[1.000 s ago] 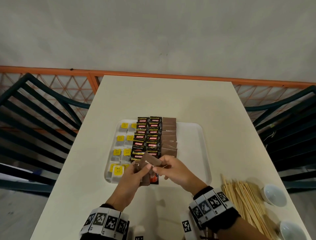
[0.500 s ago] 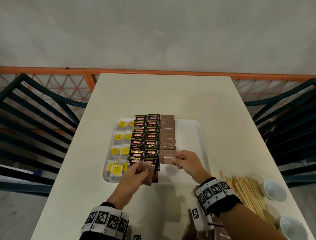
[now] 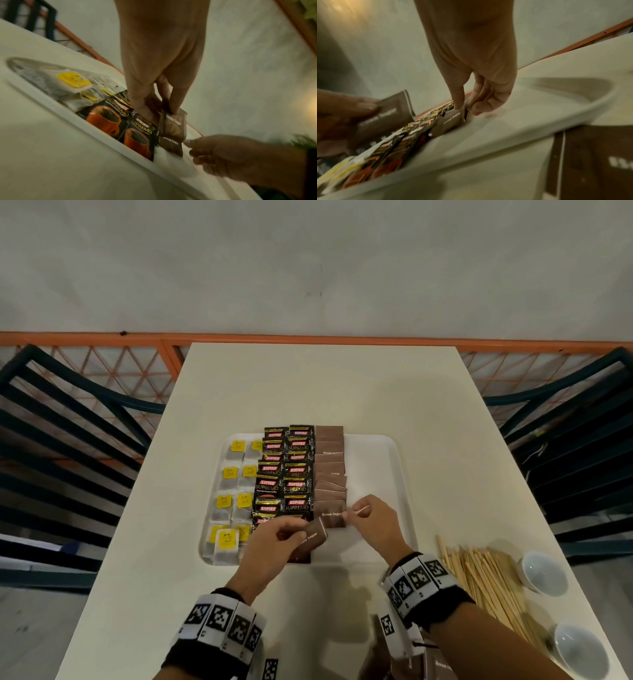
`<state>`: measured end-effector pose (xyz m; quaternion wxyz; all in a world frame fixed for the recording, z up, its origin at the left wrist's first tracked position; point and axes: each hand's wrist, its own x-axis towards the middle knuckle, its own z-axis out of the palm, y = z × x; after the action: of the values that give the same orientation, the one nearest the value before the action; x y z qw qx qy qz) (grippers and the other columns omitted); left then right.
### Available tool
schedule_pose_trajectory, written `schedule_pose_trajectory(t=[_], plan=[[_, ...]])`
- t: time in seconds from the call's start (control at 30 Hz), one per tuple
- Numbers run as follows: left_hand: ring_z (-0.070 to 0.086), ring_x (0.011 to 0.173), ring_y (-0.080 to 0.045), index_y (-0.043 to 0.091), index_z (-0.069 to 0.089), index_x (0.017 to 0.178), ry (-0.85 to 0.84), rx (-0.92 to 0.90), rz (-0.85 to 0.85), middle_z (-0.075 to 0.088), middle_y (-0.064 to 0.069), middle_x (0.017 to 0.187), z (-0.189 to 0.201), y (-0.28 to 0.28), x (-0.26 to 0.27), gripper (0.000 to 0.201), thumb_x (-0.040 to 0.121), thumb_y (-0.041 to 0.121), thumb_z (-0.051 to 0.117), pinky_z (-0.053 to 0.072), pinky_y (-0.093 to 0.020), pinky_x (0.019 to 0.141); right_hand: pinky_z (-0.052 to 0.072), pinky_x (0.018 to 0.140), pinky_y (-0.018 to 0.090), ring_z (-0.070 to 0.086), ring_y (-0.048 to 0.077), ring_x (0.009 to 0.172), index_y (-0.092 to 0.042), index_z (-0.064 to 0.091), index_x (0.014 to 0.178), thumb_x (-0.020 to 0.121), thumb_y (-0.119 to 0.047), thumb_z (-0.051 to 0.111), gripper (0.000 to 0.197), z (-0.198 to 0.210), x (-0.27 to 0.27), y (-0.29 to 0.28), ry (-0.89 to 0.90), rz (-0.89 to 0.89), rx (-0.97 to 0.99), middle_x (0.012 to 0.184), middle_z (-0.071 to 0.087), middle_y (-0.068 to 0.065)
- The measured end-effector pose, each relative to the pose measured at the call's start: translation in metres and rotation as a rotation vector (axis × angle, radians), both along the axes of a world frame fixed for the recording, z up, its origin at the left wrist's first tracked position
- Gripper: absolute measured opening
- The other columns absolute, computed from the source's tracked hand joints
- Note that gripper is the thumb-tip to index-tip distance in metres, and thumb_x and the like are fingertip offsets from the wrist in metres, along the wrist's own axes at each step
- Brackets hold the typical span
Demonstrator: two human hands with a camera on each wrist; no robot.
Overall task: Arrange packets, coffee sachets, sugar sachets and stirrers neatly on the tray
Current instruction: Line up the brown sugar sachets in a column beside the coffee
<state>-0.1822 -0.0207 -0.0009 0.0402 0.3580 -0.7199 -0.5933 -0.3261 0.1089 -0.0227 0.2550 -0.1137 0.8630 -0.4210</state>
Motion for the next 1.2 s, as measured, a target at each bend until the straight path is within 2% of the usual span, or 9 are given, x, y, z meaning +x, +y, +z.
schedule_pose_trajectory(t=[0.13, 0.3, 0.47, 0.6, 0.83, 0.9, 1.03, 1.1, 1.2], plan=[[0.059, 0.078, -0.003, 0.022, 0.069, 0.086, -0.042, -0.221, -0.082, 0.064, 0.015, 0.079, -0.005, 0.002, -0.021, 0.013, 0.080, 0.011, 0.069, 0.039, -0.008, 0.064, 0.038, 0.056, 0.016, 0.057, 0.014, 0.069, -0.014, 0.060, 0.086, 0.081, -0.025, 0.068, 0.014, 0.019, -0.005, 0.025, 0.048, 0.023, 0.029, 0.075, 0.062, -0.002], [0.058, 0.079, -0.004, 0.010, 0.072, 0.091, -0.039, -0.302, -0.175, 0.068, 0.000, 0.088, -0.014, 0.002, -0.046, 0.013, 0.080, 0.007, 0.068, 0.039, -0.001, 0.063, 0.038, 0.054, 0.012, 0.060, 0.006, 0.064, -0.021, 0.061, 0.085, 0.084, -0.027, 0.065, 0.007, 0.041, -0.004, 0.073, 0.046, 0.044, 0.073, 0.077, 0.066, -0.005], [0.059, 0.083, -0.012, 0.011, 0.071, 0.092, -0.073, -0.447, -0.281, 0.068, -0.002, 0.093, -0.023, 0.001, -0.057, 0.011, 0.082, 0.011, 0.067, 0.049, -0.025, 0.079, 0.043, 0.055, 0.010, 0.062, 0.006, 0.064, -0.024, 0.062, 0.081, 0.084, -0.024, 0.064, 0.004, 0.047, 0.009, 0.122, 0.084, 0.027, 0.139, 0.073, 0.066, -0.005], [0.055, 0.082, -0.013, 0.010, 0.069, 0.094, -0.071, -0.620, -0.339, 0.062, -0.004, 0.095, -0.028, 0.001, -0.059, 0.012, 0.083, 0.014, 0.065, 0.045, -0.024, 0.077, 0.047, 0.062, 0.019, 0.062, 0.009, 0.068, -0.029, 0.059, 0.079, 0.084, -0.024, 0.065, 0.009, 0.043, 0.024, 0.148, 0.072, 0.016, 0.177, 0.075, 0.065, -0.006], [0.055, 0.091, -0.023, 0.008, 0.067, 0.091, 0.016, -0.773, -0.356, 0.061, -0.007, 0.095, -0.022, 0.007, -0.055, 0.011, 0.081, 0.013, 0.067, 0.046, -0.034, 0.082, 0.042, 0.055, 0.008, 0.056, 0.003, 0.067, -0.029, 0.057, 0.085, 0.086, -0.025, 0.062, 0.007, 0.042, 0.044, 0.156, 0.142, 0.110, 0.247, 0.076, 0.059, -0.014], [0.053, 0.092, -0.017, 0.011, 0.065, 0.098, 0.051, -0.774, -0.528, 0.059, -0.003, 0.099, -0.009, 0.019, -0.049, 0.014, 0.087, 0.018, 0.060, 0.043, -0.027, 0.083, 0.039, 0.059, 0.009, 0.054, 0.005, 0.072, -0.027, 0.059, 0.092, 0.087, -0.026, 0.060, 0.005, 0.038, 0.046, 0.154, 0.196, 0.175, 0.307, 0.080, 0.055, -0.015], [0.043, 0.092, -0.007, 0.018, 0.056, 0.114, -0.052, -0.602, -1.037, 0.053, 0.001, 0.112, 0.006, 0.062, -0.027, 0.030, 0.090, 0.036, 0.054, 0.034, -0.018, 0.078, 0.035, 0.090, 0.022, 0.044, 0.013, 0.110, -0.018, 0.057, 0.115, 0.087, -0.033, 0.057, 0.032, 0.020, 0.045, 0.142, 0.286, 0.289, 0.417, 0.111, 0.052, -0.005], [0.044, 0.102, -0.013, 0.020, 0.049, 0.124, -0.073, -0.575, -1.202, 0.047, -0.001, 0.120, 0.002, 0.083, -0.018, 0.046, 0.084, 0.042, 0.060, 0.037, -0.023, 0.085, 0.034, 0.099, 0.028, 0.041, 0.017, 0.117, -0.018, 0.052, 0.123, 0.086, -0.038, 0.057, 0.043, 0.012, 0.043, 0.134, 0.334, 0.354, 0.489, 0.122, 0.050, -0.002], [0.036, 0.118, -0.027, 0.019, 0.036, 0.135, -0.064, -0.784, -1.434, 0.036, -0.010, 0.134, -0.007, 0.108, -0.008, 0.071, 0.076, 0.043, 0.068, 0.032, -0.037, 0.099, 0.034, 0.102, 0.031, 0.041, 0.021, 0.117, -0.016, 0.048, 0.125, 0.083, -0.040, 0.059, 0.050, 0.007, 0.041, 0.125, 0.373, 0.451, 0.611, 0.123, 0.049, 0.003]])
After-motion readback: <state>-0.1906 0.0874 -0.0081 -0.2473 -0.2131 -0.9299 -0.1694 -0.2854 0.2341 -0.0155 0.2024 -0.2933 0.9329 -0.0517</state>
